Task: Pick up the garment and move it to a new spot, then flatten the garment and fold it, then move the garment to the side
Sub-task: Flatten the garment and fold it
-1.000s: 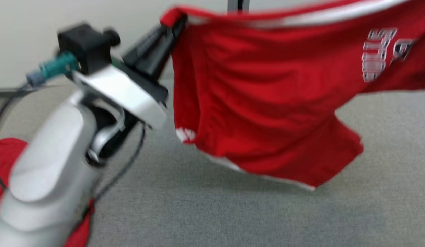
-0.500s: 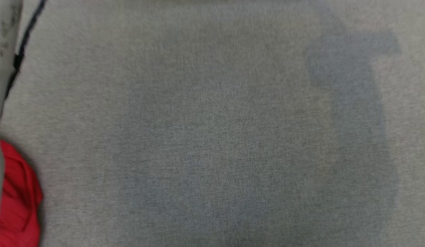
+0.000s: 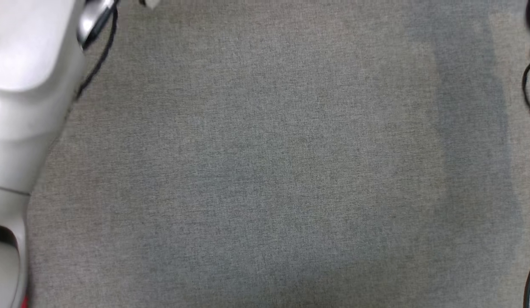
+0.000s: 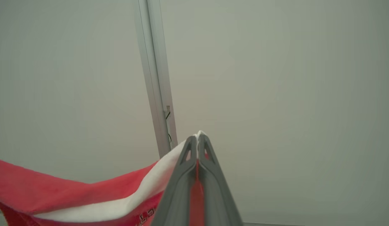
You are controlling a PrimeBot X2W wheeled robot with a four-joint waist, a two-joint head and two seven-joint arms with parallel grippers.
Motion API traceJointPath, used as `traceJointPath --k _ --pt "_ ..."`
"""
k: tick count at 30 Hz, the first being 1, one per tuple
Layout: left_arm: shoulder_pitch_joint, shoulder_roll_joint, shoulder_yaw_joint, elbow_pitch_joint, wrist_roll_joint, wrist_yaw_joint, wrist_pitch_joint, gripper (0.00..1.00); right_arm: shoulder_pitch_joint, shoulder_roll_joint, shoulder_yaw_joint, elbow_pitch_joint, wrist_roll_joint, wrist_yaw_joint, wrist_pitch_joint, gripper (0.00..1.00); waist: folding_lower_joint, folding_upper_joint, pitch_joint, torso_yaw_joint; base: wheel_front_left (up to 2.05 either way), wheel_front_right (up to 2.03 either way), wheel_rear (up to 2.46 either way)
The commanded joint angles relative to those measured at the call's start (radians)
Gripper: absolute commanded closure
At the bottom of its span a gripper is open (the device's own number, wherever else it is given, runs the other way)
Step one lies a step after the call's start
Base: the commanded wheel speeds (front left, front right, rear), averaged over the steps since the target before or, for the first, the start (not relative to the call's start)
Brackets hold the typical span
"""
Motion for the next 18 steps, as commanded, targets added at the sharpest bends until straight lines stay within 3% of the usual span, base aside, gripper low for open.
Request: traceJointPath --k 1,8,11,18 --pt "0.052 -0.006 -0.001 -0.019 -0.001 0.0 -0.005 1.0 0.059 -0.019 0.02 -0.005 0.005 -0.001 -0.006 1.0 -0.0001 0.0 -0.022 0.004 0.0 0.0 0.0" --pt "0.242 0.01 -0.047 -0.054 0.045 0.001 -0.006 1.0 0.237 -0.071 0.127 0.01 0.069 -0.001 -0.006 1.0 -0.0001 0.0 -0.115 0.004 0.0 0.0 0.0" --pt "0.373 -0.006 -0.063 -0.039 0.067 0.0 -0.006 1.0 0.329 -0.122 0.203 0.03 0.09 -0.001 -0.006 1.0 -0.0001 0.0 -0.195 0.008 0.0 0.0 0.0" --pt "0.529 -0.026 -0.063 -0.042 0.091 0.001 -0.006 1.0 0.433 -0.152 0.32 0.123 0.108 -0.001 -0.003 1.0 -0.0001 0.0 -0.307 0.005 0.0 0.0 0.0"
